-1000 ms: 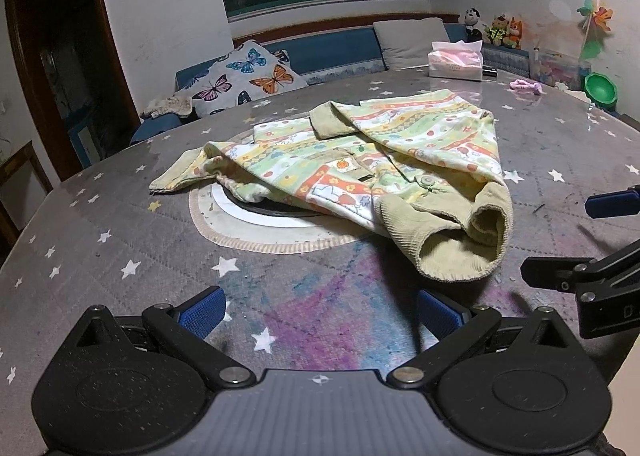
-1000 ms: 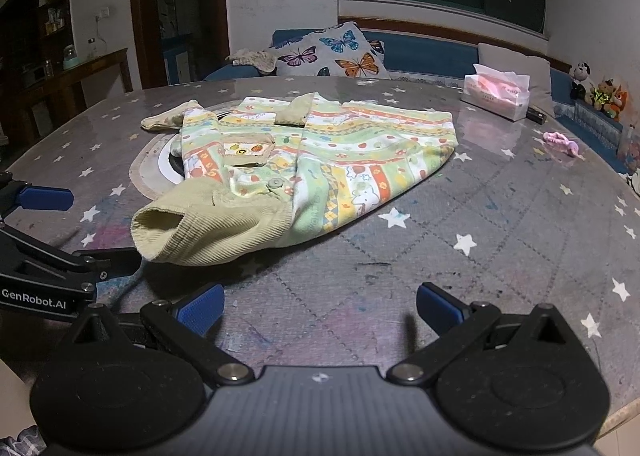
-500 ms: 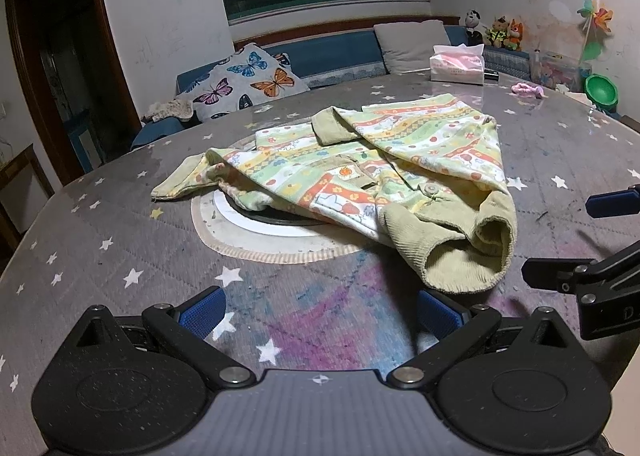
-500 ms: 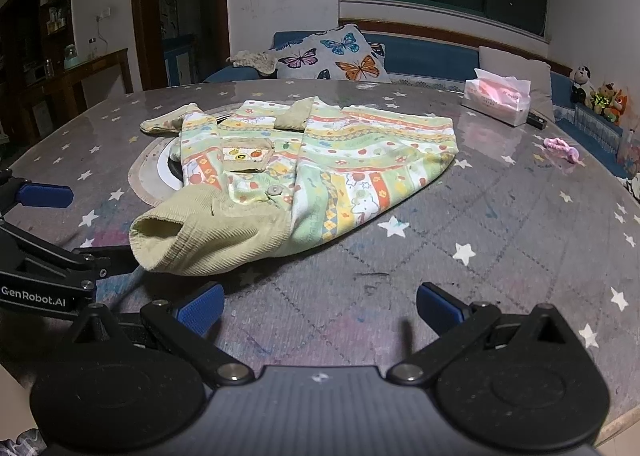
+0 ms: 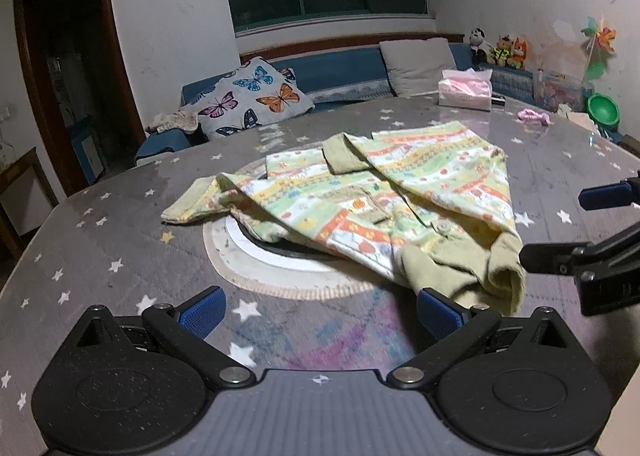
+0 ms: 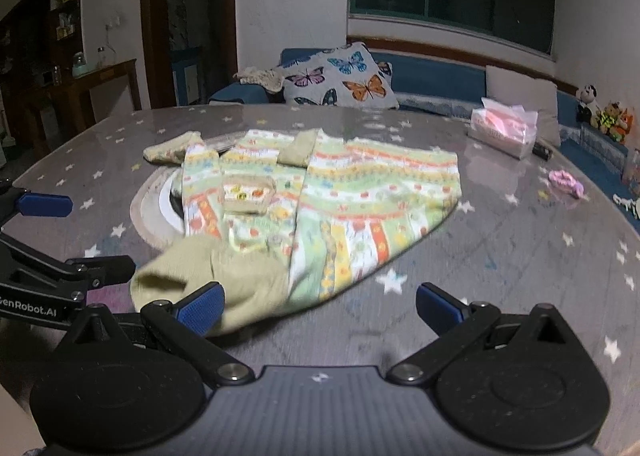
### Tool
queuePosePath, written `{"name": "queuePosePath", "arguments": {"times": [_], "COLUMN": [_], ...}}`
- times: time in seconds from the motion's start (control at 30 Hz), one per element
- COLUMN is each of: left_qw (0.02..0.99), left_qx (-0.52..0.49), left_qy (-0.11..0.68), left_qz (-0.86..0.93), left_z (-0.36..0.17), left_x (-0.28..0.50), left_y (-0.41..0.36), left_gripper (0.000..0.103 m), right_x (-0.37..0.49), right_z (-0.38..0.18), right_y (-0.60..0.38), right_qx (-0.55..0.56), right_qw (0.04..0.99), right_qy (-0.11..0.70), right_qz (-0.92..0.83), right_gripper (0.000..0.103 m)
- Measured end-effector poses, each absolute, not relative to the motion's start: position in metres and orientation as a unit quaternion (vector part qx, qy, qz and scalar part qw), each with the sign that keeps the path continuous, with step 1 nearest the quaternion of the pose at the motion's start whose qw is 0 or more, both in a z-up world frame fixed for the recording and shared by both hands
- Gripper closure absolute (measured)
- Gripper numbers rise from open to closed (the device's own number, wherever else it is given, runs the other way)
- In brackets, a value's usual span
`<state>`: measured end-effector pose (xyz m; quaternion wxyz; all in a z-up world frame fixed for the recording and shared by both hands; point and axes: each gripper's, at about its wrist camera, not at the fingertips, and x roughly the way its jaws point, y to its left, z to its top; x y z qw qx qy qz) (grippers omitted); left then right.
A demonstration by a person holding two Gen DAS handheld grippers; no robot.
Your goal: Fold clothes
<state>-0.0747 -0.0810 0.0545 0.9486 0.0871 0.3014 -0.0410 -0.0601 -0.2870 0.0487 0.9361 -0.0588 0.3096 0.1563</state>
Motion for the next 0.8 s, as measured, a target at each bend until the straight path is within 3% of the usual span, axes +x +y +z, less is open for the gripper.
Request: {"name": "queuePosePath", "arguments": {"times": [0.3,0.5,0.8], "left_qw": [0.951,0.951,0.947], "left_qx": [0.076,0.075,0.046], "left_qy": [0.298,0.299,0.315], "left_qz": [-0.034,-0.030,-0.035], "left_z": [0.065,0.067,0.064], "left_x": [-0.042,-0.014,0.024], "left_y": [-0.067,-0.059,-0.047], "left_gripper": [0.000,0.001,0.014], "right_x": [-0.001,0.055,0.139], "right_z": [0.068,0.075,0.071], "right_y": [-0.276,-0.268,-0.235], "right_qx": [-0.075,-0.059,-0.078], "right_qw": [0.937,0.932,0.919], "right_qy": [0.307,0.321,0.343], "right_qz": [0.152,0.156,0.176], "right_gripper": [0.012,0.027,0.039]}}
